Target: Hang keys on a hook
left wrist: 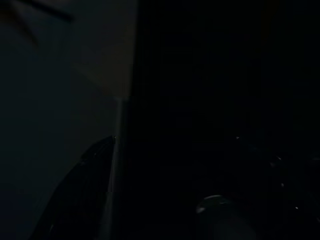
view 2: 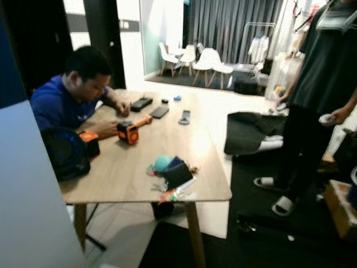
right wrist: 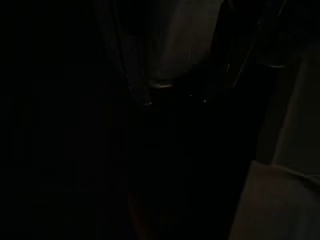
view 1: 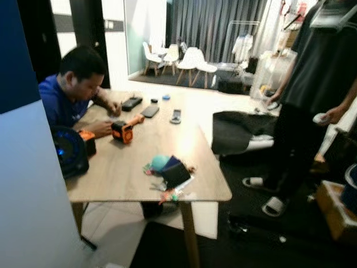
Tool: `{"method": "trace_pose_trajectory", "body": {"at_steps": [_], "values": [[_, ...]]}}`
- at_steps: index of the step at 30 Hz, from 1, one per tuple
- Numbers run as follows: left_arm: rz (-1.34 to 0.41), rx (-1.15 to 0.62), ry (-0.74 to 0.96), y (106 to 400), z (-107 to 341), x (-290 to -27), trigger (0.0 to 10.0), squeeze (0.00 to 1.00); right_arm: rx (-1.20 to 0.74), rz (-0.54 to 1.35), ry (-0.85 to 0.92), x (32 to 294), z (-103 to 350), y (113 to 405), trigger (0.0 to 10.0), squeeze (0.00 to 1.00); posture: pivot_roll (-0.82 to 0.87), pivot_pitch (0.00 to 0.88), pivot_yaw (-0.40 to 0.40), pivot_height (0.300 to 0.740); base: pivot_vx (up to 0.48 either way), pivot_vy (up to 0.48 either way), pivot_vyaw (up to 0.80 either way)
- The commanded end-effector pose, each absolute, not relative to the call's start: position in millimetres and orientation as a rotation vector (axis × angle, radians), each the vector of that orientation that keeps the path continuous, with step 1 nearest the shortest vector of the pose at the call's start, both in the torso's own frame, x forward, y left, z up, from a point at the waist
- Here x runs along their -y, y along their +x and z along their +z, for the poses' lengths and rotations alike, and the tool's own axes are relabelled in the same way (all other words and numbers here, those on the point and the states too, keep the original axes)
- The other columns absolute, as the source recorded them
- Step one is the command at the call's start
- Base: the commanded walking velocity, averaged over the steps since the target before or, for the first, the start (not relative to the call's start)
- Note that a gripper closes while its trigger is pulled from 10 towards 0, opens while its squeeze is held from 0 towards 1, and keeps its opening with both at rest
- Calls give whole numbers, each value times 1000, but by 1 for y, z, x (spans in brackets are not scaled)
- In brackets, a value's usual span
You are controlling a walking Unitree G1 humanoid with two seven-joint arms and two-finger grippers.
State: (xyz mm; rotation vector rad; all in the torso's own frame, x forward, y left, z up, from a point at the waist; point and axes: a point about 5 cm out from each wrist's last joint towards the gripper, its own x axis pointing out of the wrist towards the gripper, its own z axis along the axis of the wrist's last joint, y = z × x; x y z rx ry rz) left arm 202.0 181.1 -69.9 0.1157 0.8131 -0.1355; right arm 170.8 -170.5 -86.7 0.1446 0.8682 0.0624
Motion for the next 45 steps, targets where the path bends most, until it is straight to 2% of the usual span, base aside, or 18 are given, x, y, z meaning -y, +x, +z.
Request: {"method": "trace_pose_trajectory", "body": {"at_steps": [1,5,12,23,31,45], "values": [[-128,-810,115,202,-70,-182,10000,0,-877,63,129,173,-87,171,10000,0,72,0,-2,740,0,0,0],[-123,-804,112,203,-69,-182,10000,0,-877,79,111,173,-86,171,10000,0,72,0,-1,740,0,0,0],[-126,-802,112,203,-69,-182,10000,0,-877,81,97,173,-86,172,10000,0,72,0,-1,740,0,0,800],[-163,-789,102,205,-67,-178,10000,0,-881,51,126,174,-88,169,10000,0,65,0,8,740,0,0,0],[-184,-782,106,207,-66,-175,10000,0,-884,38,146,173,-89,165,10000,0,69,0,14,740,0,0,-755],[-196,-785,150,208,-61,-198,10000,0,-888,-23,200,168,-91,162,10000,0,116,16,87,740,0,0,0]]}}
